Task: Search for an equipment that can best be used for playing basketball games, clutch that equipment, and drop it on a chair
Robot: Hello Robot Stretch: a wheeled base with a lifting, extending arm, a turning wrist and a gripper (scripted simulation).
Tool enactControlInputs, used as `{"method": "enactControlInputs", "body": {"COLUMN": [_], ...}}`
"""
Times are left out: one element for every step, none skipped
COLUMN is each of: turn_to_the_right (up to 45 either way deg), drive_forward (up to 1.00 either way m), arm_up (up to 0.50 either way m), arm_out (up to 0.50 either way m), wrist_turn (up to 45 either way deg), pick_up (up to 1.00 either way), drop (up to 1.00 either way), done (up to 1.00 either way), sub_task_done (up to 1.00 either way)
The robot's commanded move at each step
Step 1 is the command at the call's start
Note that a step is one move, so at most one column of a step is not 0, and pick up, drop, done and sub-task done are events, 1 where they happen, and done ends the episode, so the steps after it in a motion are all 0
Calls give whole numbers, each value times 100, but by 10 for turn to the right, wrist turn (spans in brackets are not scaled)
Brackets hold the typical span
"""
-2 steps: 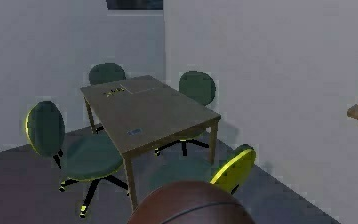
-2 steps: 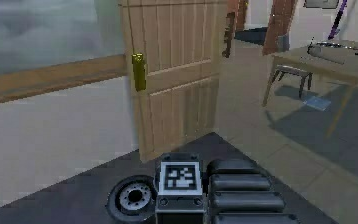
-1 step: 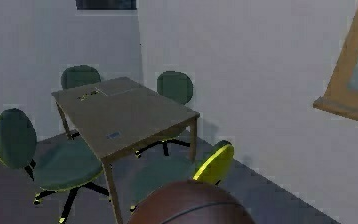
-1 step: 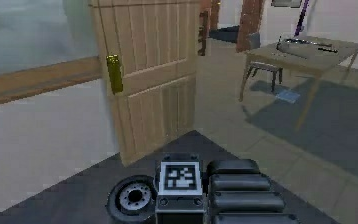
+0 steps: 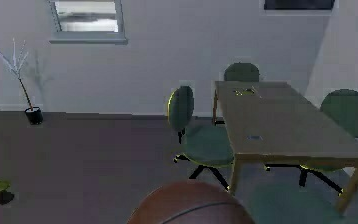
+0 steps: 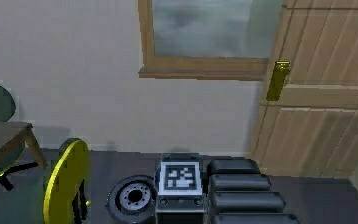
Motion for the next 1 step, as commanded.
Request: {"method": "enactControlInputs", "body": {"turn_to_the_right": [-450], "drive_forward": [0], "arm_up": [0], "arm_out": [0], "wrist_turn": [0], "pick_up": [0], "drop": [0], "done": [0], "sub_task_done": [0]}}
